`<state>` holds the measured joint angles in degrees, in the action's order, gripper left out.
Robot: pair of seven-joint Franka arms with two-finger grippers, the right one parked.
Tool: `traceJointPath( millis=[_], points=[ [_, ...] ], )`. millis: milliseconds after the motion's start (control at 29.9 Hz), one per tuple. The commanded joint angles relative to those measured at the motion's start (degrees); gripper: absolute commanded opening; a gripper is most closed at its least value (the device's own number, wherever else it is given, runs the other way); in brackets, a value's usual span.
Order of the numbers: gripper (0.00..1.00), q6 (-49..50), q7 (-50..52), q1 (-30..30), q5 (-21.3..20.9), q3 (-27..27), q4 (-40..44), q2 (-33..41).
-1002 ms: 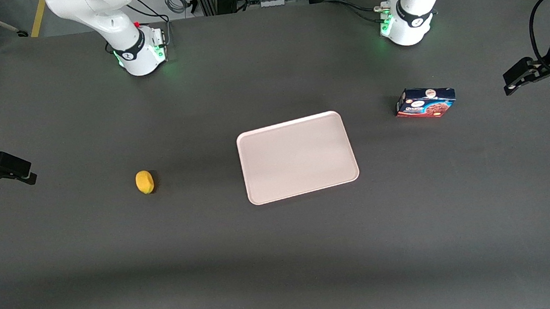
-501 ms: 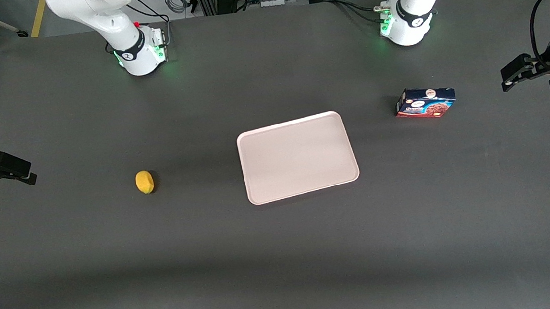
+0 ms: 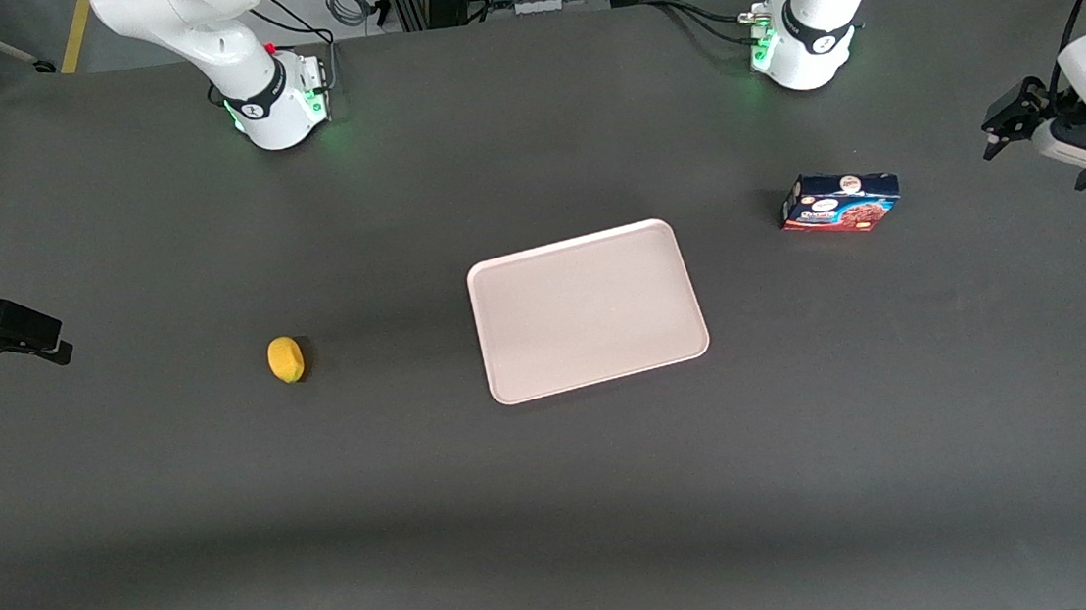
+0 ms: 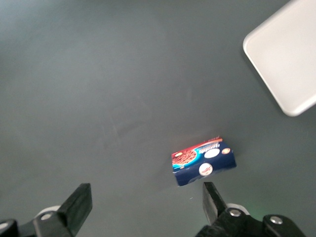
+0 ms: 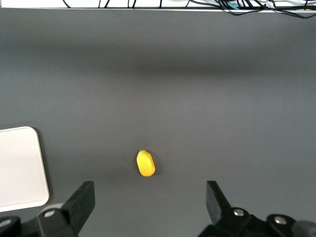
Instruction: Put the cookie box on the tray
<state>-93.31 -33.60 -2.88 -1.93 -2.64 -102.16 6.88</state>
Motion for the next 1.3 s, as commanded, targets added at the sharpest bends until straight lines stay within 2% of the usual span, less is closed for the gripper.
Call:
traceJointPath(
  millis=[0,200,468,1069,1269],
  points=[
    [1.00,0.6,-13.7,1.0,-0.3,-0.4,-0.5,0.4],
    [1.00,-2.0,-31.2,1.0,-0.4,-0.7,-3.4,0.4],
    [1.00,-8.4,-42.2,0.7,-0.4,-1.7,-11.6,2.6],
    [1.00,-27.4,-43.7,0.6,-0.2,-5.4,-39.0,17.0],
    [1.00,-33.8,-45.1,0.9,0.3,-5.8,-46.9,19.8]
  ],
)
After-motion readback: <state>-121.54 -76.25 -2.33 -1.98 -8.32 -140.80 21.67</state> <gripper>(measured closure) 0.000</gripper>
